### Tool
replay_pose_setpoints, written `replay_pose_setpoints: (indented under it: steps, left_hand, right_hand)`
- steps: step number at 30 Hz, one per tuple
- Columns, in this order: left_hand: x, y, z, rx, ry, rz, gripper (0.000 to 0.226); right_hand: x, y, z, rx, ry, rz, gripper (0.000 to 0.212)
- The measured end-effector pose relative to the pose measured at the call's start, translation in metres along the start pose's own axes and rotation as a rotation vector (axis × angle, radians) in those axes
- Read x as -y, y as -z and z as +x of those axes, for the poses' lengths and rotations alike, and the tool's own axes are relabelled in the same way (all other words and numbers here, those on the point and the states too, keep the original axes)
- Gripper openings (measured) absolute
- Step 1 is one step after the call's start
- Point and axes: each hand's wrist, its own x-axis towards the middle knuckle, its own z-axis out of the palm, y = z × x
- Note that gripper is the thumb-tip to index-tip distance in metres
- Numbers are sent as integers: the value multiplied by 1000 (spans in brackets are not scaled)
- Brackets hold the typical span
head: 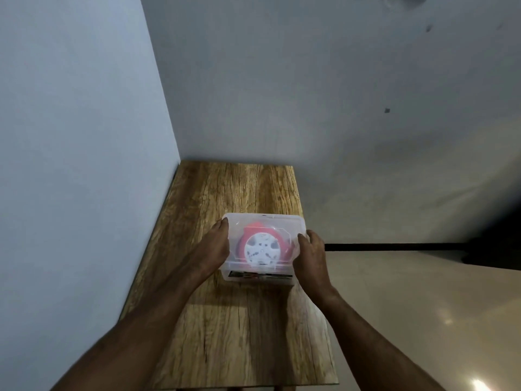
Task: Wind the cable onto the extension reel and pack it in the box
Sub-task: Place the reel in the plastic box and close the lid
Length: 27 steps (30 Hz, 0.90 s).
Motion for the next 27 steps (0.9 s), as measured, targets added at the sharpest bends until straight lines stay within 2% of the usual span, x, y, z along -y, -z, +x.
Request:
replay_pose_setpoints:
  steps: [5, 14, 27]
  left_hand:
    - [1, -8, 4, -26, 17, -33, 46]
    - [3, -30, -2, -81, 8, 124, 71]
    - [12, -15, 34, -141, -13, 219, 72]
  right_hand:
    - [-9, 0, 0, -17, -6, 19, 31]
    - [-9, -4, -9, -30, -63, 155, 48]
    - [-11, -27, 62, 14, 19, 157, 43]
